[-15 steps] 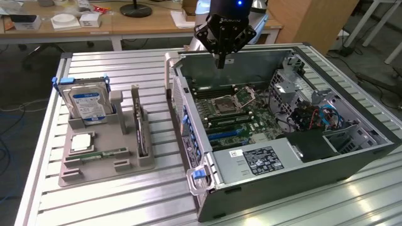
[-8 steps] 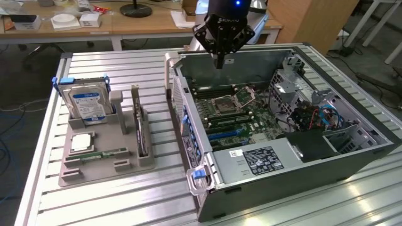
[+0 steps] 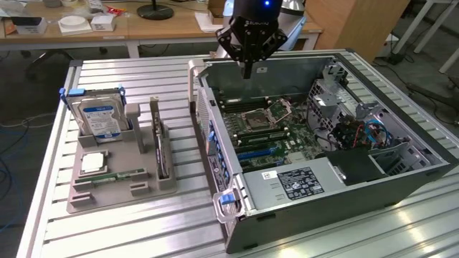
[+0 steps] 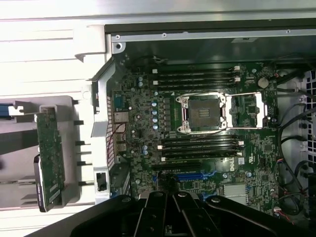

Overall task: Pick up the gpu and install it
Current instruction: 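Reach for the gpu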

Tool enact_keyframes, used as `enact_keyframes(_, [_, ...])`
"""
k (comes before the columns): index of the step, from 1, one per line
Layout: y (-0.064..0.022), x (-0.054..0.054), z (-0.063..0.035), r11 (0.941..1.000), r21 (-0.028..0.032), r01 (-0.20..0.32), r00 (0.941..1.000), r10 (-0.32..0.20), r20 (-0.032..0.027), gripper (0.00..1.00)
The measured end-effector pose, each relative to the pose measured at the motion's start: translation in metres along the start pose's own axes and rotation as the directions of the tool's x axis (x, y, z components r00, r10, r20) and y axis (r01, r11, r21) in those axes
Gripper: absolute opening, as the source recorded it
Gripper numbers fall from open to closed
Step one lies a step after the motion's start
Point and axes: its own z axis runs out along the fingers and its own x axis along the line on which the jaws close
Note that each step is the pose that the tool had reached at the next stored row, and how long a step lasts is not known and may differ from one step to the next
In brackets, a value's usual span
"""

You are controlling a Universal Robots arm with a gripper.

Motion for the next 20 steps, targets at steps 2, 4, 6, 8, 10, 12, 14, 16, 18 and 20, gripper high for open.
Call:
enact_keyframes(2, [-0.0001,0.0008,0.0000,1.0000,0.0000,0.000,1.0000,0.000,0.0000,0.10])
enact_keyframes(4, [-0.0001,0.0016,0.0000,1.0000,0.0000,0.000,1.0000,0.000,0.0000,0.10])
enact_keyframes(6, [-0.0002,0.0023,0.0000,1.0000,0.0000,0.000,1.0000,0.000,0.0000,0.10])
enact_keyframes(8, [-0.0002,0.0029,-0.0001,1.0000,0.0000,0.000,1.0000,0.000,0.0000,0.10])
enact_keyframes(10, [-0.0003,0.0034,0.0000,1.0000,0.0000,0.000,1.0000,0.000,0.0000,0.10])
enact_keyframes(12, [-0.0003,0.0039,-0.0001,1.0000,0.0000,0.000,1.0000,0.000,0.0000,0.10])
enact_keyframes(14, [-0.0004,0.0046,-0.0001,1.0000,0.0000,0.000,1.0000,0.000,0.0000,0.10])
enact_keyframes(16, [-0.0004,0.0053,-0.0001,1.0000,0.0000,0.000,1.0000,0.000,0.0000,0.10])
enact_keyframes(18, [-0.0005,0.0060,-0.0001,1.0000,0.0000,0.000,1.0000,0.000,0.0000,0.10])
enact_keyframes(20, [-0.0005,0.0067,-0.0001,1.0000,0.0000,0.000,1.0000,0.000,0.0000,0.10])
